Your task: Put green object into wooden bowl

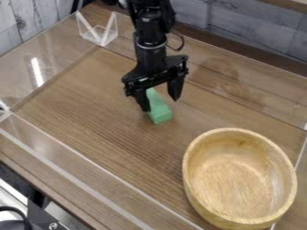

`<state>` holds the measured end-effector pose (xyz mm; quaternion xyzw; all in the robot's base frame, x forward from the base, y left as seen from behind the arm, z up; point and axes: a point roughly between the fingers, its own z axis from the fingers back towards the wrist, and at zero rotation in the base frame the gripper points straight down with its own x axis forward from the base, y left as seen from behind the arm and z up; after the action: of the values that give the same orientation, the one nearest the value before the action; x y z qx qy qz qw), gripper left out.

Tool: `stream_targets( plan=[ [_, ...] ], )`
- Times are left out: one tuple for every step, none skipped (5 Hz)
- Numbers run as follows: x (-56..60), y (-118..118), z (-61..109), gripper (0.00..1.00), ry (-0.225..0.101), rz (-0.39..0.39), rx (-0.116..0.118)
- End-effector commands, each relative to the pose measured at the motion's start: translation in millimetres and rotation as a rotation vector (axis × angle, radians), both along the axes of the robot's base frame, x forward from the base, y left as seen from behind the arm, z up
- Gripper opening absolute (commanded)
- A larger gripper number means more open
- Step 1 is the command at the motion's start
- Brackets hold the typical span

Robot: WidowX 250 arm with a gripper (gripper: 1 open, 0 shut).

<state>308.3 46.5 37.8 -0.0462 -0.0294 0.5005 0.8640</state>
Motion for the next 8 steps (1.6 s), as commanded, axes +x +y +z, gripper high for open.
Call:
stream_targets(
  plan=[
    [10.0, 3.9, 18.7, 1.0, -0.06, -0.012, 0.015],
    [8.1, 7.6, 24.2, 1.0, -0.067, 0.014, 0.019],
    [6.2, 11.0, 28.9, 1.0, -0.073, 0.04, 0.022],
    [2.2, 6.7, 21.3, 1.0, -0.077, -0.004, 0.025],
    [-1.1, 1.1, 12.7, 1.0, -0.081, -0.052, 0.034],
    [-5.3, -3.9, 23.5, 1.0, -0.088, -0.099, 0.022],
    [2.0, 4.8, 40.2, 1.0, -0.1, -0.055, 0.01],
    [11.1, 15.5, 58.1, 1.0, -0.126, -0.017, -0.002]
  ],
)
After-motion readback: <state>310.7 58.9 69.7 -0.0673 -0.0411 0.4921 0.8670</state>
